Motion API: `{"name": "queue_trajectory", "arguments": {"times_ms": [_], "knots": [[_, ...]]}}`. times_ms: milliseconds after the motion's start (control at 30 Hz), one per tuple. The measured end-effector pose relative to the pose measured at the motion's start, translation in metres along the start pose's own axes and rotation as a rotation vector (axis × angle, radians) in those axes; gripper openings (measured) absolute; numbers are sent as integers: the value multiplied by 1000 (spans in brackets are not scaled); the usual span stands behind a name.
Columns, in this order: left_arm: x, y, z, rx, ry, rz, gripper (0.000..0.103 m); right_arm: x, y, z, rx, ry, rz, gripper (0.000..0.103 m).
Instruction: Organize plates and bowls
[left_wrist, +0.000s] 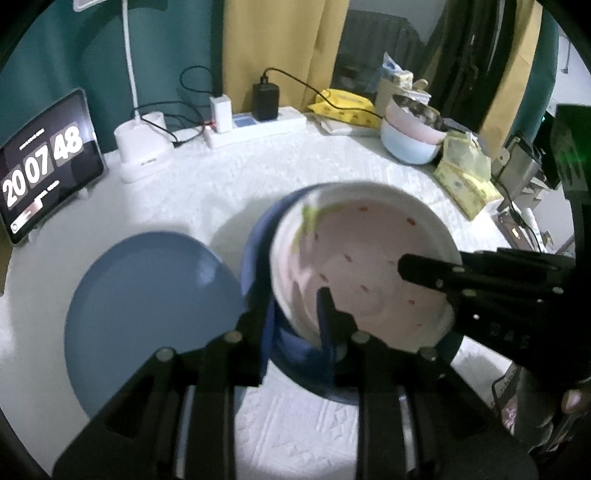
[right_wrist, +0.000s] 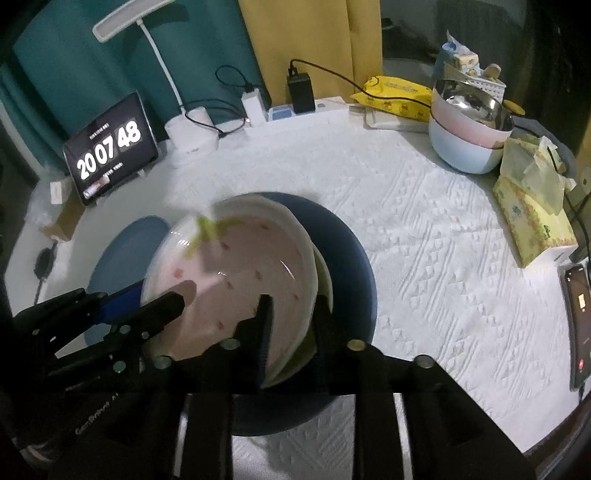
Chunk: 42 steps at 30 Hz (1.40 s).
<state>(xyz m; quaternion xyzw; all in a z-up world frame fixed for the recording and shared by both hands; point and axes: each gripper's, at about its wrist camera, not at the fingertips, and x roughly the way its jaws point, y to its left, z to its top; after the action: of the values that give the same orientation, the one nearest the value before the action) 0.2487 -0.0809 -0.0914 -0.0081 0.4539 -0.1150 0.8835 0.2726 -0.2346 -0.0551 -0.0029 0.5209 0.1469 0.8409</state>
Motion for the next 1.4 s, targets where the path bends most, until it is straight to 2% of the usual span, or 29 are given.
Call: {"name": "queue_trajectory", "arguments": {"times_ms": [33, 100, 233, 400, 467, 533, 667, 733, 800, 833, 900, 933, 1000, 1167, 1400], "knots": [[-3, 1, 1, 3, -9, -3, 25, -5, 1, 1, -6, -21, -12, 44], [-13, 4, 3, 7, -37, 7, 27, -19, 0, 5, -14, -69, -36, 48], [-24, 18, 6, -10, -86, 48, 35, -39, -9, 7, -54, -145, -86, 48], [-11, 45, 3, -89, -63, 44, 36, -32, -40, 6, 0, -121, -92, 47], [-4, 46, 0, -96, -43, 41, 36, -28, -47, 4, 16, -109, -71, 46], [1, 42, -1, -83, -31, 27, 36, -23, -49, 3, 21, -97, -58, 38], [16, 33, -5, -49, 7, 42, 36, -8, -48, 0, 19, -63, -34, 33], [19, 33, -6, -49, -1, 40, 36, 3, -47, -2, 28, -39, -18, 28], [19, 32, -6, -39, -14, 49, 36, 8, -48, -4, 52, -46, 2, 28], [19, 31, -6, -33, -19, 46, 33, 9, -49, -3, 62, -45, 13, 23], [19, 29, -7, -24, -30, 22, 21, 10, -50, -4, 82, -48, 77, 10], [18, 24, -7, -13, -32, 9, 13, 9, -49, -4, 90, -57, 75, 9], [18, 19, -7, 4, -47, 45, 12, 8, -45, -6, 88, -70, 42, 9], [11, 18, -8, 9, -60, 18, 12, 3, -46, -7, 116, -82, 32, 8], [-16, 24, -4, -7, -125, 1, 12, -30, -28, 7, 85, -156, 25, 8]]}}
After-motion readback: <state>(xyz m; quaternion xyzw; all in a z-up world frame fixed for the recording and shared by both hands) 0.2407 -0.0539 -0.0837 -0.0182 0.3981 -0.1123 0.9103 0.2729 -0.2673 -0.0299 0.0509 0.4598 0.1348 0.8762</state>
